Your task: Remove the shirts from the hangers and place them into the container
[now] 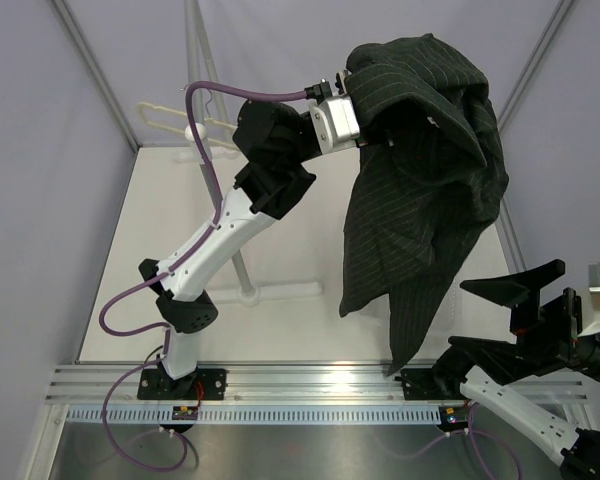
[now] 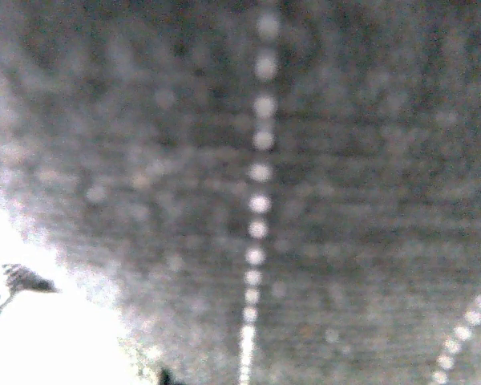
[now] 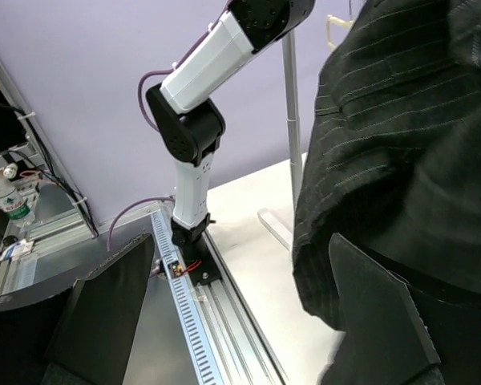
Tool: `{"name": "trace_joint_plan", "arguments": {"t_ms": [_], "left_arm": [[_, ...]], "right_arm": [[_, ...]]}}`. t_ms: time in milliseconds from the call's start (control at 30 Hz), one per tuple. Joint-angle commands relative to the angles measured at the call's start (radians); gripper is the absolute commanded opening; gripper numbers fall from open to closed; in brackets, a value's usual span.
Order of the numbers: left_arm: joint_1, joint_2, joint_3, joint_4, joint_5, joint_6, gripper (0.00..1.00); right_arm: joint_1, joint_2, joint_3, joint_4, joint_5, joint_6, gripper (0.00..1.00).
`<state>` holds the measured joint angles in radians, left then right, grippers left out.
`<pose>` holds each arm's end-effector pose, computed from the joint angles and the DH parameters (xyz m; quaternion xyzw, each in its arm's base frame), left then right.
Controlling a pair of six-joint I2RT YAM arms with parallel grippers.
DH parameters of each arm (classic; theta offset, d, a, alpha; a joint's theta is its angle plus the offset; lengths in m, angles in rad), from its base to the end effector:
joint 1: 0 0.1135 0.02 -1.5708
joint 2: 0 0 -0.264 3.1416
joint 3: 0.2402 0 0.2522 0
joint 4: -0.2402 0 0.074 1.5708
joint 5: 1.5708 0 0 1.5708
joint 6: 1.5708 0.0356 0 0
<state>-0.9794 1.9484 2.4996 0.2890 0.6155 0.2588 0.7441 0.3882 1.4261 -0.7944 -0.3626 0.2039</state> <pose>0.1855 -0.3131 0.6151 0.4280 0.1131 -0.4151 0.7948 -0.0435 -0.0229 0.4808 -0.2986 0.5460 0.4525 0.6387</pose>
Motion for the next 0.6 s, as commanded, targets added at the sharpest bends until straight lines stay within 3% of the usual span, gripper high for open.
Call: {"name": "trace_joint_plan", "arguments": {"t_ms": [0,67,133,167,200,233,433,567], "left_arm": [[0.005,-0.009,0.016,0.056,-0.042,0.022,0.00],[0.005,-0.011,0.016,0.055,-0.039,0.022,0.00],[0.005,-0.013,0.016,0.056,-0.036,0.017,0.00],[0.005,-0.011,0.016,0.061,-0.036,0.014,0.00],[0.005,-0.012,0.018,0.062,-0.036,0.011,0.00],[0.005,-0.011,0.019,0.062,-0.036,-0.001,0.00],[0.004,-0.014,0.028,0.070,-0.034,-0.029,0.00],[0.001,-0.019,0.022,0.065,-0.037,-0.029,0.00]], "right_arm": [[0.003,0.067,0.013,0.004,-0.069,-0.037,0.99],[0.003,0.064,0.014,0.011,-0.068,-0.046,0.95],[0.001,0.077,0.008,0.033,-0.102,-0.040,0.71],[0.003,0.101,0.002,0.047,-0.117,-0.020,0.27],[0.003,0.122,-0.019,0.060,-0.130,-0.005,0.07],[0.003,0.142,-0.036,0.090,-0.175,0.005,0.00],[0.003,0.282,-0.189,0.280,-0.301,0.048,0.00],[0.032,0.401,-0.199,0.316,-0.343,0.032,0.00]]}}
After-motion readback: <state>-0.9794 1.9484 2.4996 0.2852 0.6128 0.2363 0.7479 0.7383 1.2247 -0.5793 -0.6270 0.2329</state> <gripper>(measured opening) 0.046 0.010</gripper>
